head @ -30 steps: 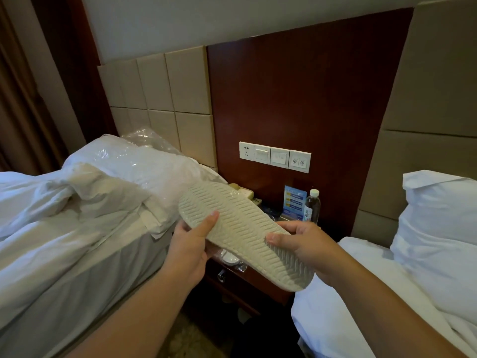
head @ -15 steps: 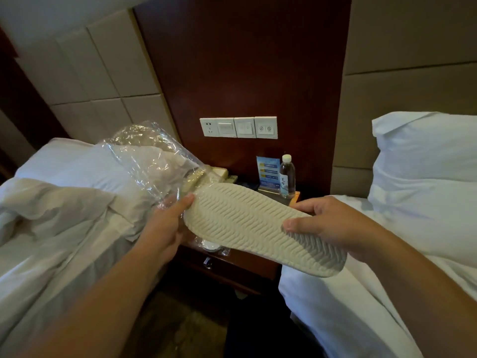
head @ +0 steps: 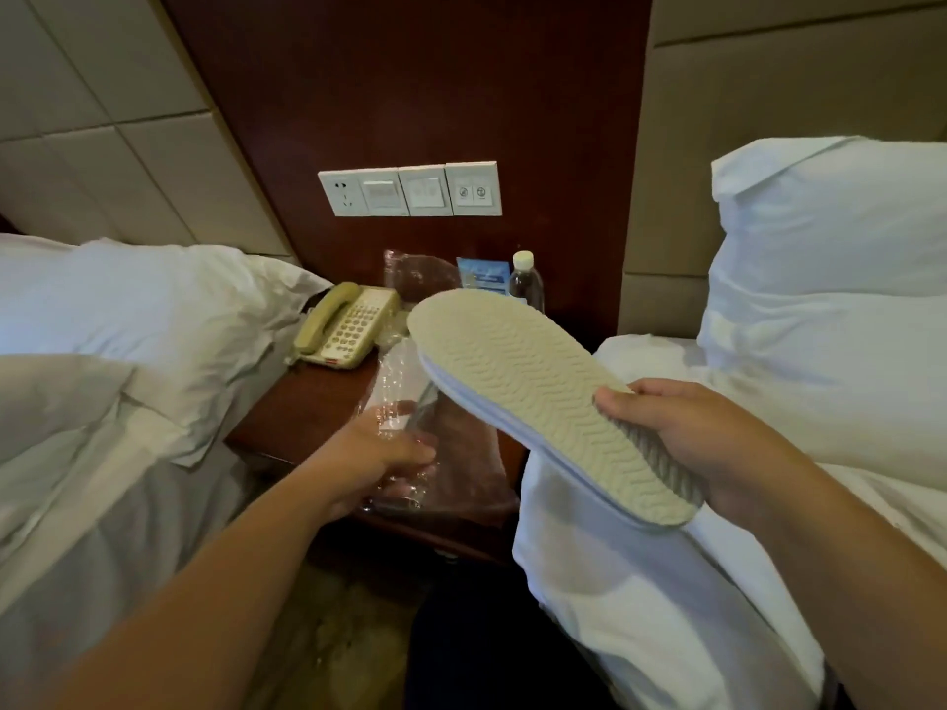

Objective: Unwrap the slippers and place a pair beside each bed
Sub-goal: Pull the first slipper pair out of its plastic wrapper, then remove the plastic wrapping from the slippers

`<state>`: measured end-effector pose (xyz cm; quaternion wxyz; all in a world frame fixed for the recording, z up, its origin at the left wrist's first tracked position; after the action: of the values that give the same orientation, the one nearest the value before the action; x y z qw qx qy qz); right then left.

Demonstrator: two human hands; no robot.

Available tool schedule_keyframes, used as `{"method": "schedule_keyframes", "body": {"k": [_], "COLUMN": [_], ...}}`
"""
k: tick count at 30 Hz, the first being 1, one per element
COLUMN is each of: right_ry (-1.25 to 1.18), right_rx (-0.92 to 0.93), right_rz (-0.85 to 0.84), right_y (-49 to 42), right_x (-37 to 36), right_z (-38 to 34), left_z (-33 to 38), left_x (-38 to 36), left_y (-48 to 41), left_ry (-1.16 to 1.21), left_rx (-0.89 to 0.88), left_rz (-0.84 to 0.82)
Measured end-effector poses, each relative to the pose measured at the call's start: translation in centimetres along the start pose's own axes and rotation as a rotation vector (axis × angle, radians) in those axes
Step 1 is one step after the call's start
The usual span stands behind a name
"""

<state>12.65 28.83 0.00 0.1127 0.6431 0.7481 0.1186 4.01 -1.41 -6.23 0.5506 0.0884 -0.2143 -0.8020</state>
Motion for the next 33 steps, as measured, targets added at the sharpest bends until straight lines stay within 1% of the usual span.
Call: {"method": "schedule_keyframes", "body": {"k": [1,3,6,12,16,20,23,25,27,29,31,33], "right_ry": [-0.031,-0.1,-0.143,-0.247,-0.307,-0.292,-0.156,-0.025,0.159,0.385,0.644,0.943], "right_rx": [-0.002,-0.032,-0.069,-0.072,-0.105,-0.066,-0.043,-0.064,-0.112,-0.139,-0.065,0.085], "right_rz": [0.024,0.061,0.117,0.231,0.223,0.251,0.287,0.301,0.31,0.322,0.362,0.412], "right_y": [-0.7,-2.1,-4.2,-8.2,-10.6,-12.7,-14.2,-14.9,-15.4,-15.6,-15.2,-14.7], "right_x": [0.0,-0.3,-1.1,-3.5,-5.5,-6.8,-7.2,-7.3,-7.2,-7.4,-8.2,-9.3], "right_z": [0.4,1.5,3.1,6.1,7.5,7.8,8.2,8.7,9.5,10.0,9.3,8.0], "left_z": [-0.6,-1.9,-3.9,-7.7,-9.4,-10.0,-10.0,-9.9,-9.8,-9.1,-8.5,-8.3], "left_x": [-0.3,-0.4,-0.4,-0.2,-0.8,-1.6,-1.7,-1.4,-0.8,-0.3,0.2,0.9], "left_y": [-0.6,-1.6,-2.8,-5.2,-6.4,-7.3,-7.7,-7.6,-7.3,-6.8,-6.0,-5.0], "left_ry": [-0.023,-0.055,-0.028,0.107,0.141,0.203,0.169,0.15,0.105,-0.016,-0.147,-0.217], "left_rx": [0.019,0.034,0.041,0.083,0.087,0.089,0.071,0.057,0.049,0.03,0.005,-0.011], "left_rz": [0.007,0.087,0.165,0.234,0.273,0.246,0.21,0.205,0.201,0.179,0.168,0.188]}}
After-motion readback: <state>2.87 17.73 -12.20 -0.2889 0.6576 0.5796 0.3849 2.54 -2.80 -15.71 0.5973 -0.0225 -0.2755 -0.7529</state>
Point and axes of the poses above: each hand's wrist, its own y-axis away from the middle knuckle, its own x-axis out of the back of the hand, z = x × y, the point moved 8 cm from there along -y, towards the middle knuckle, and after that the axes turned 8 degrees about -z, right-handed, at the moved point
